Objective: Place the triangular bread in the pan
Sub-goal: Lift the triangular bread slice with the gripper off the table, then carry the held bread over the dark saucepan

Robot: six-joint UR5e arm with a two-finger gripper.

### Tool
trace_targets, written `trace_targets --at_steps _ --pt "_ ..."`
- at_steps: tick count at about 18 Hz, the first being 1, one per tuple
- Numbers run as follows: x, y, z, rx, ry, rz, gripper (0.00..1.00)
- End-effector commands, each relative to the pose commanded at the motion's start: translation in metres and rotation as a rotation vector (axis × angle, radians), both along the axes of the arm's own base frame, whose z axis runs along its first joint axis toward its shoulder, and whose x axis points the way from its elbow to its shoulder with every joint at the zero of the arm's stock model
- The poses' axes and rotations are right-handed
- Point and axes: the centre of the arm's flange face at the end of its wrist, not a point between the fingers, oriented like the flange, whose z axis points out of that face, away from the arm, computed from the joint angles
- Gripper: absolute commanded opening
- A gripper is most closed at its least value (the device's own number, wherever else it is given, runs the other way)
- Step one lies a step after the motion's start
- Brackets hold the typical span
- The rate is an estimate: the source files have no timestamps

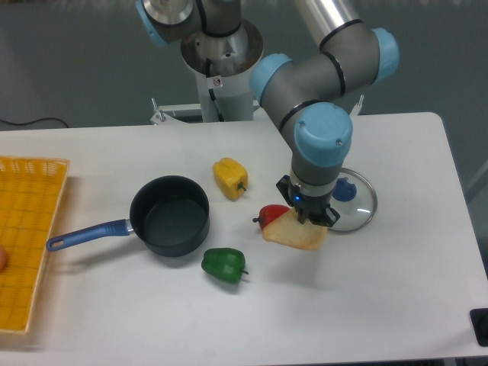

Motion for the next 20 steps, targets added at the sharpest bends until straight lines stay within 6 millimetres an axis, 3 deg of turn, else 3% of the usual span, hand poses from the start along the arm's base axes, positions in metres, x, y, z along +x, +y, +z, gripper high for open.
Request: trace_targets --at_steps 9,17,20 --pt "0.061 0.010 0.003 0.001 -0.005 -0.011 0.00" --pt "0.139 0.057 0.017 0.028 0.028 -0.009 0.00" --pt "0.158 0.068 0.016 0.036 0.035 -0.040 0.00"
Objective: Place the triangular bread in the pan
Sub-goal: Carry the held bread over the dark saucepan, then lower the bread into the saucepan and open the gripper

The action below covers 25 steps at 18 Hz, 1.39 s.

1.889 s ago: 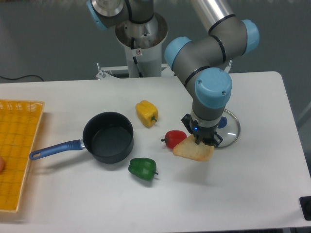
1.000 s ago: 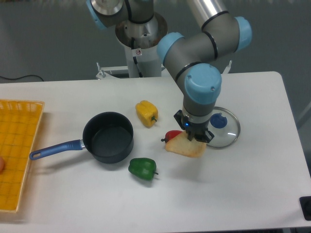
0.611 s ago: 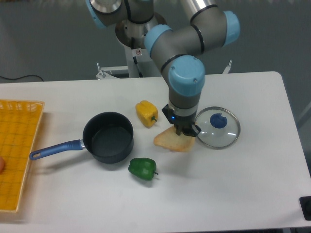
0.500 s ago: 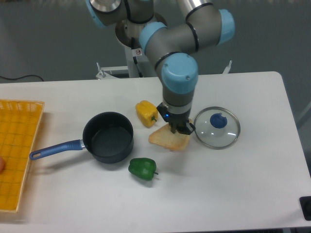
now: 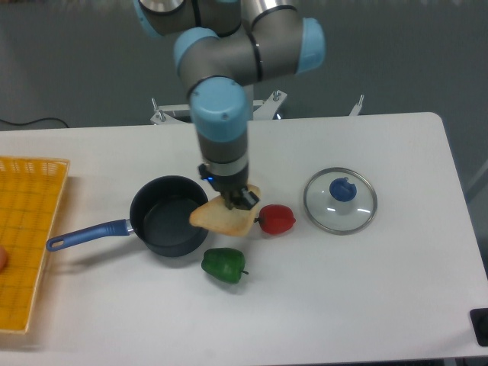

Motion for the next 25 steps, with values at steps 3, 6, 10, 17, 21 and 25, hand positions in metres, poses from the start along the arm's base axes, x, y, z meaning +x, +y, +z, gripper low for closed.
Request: trace_targets --at_steps 3,6,10,17,21,25 --pt "0.025 -0.001 -0.007 0.022 0.014 -0.003 0.00" --pt "0.050 0.005 -0.015 0.038 0.028 -0.011 0.00" --pt "0.077 0.014 -0.020 0.031 0.023 -0.008 0.00" --pt "0.098 0.011 -0.041 -0.018 0.022 -0.021 0.00" --pt "0.098 0.006 -0.055 -0.055 0.026 -0.024 0.00" --pt "0.097 0.008 -0.064 -0.065 0.022 -0.023 0.00"
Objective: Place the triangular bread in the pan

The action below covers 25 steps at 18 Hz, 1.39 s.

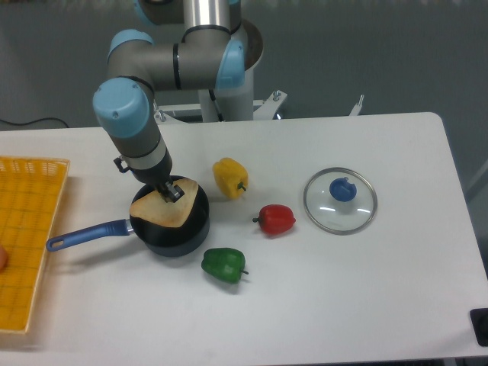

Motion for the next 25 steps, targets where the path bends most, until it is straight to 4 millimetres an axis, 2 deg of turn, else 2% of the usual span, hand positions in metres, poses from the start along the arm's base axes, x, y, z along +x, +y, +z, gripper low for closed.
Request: trace_targets --at_steps 7,25 --pt "-0.0035 0.0028 -0.0071 0.005 0.001 0.005 0.00" --pt "-0.0029 0.0039 -0.0081 0.004 -0.001 0.006 0.00"
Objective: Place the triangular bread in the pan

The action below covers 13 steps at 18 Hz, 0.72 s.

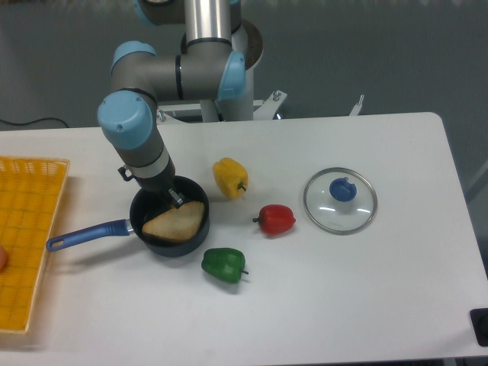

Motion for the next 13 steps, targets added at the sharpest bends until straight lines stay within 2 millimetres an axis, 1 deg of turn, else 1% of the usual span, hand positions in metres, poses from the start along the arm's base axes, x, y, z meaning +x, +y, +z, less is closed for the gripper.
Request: trace_targets --at_steps 6,11,13 --pt "-0.004 -0.001 0.000 -0.002 0.000 0.003 0.00" --pt "-0.011 0.001 0.006 0.009 0.009 0.011 0.00" --pt "-0.010 0.000 0.004 0.001 0.010 0.011 0.00"
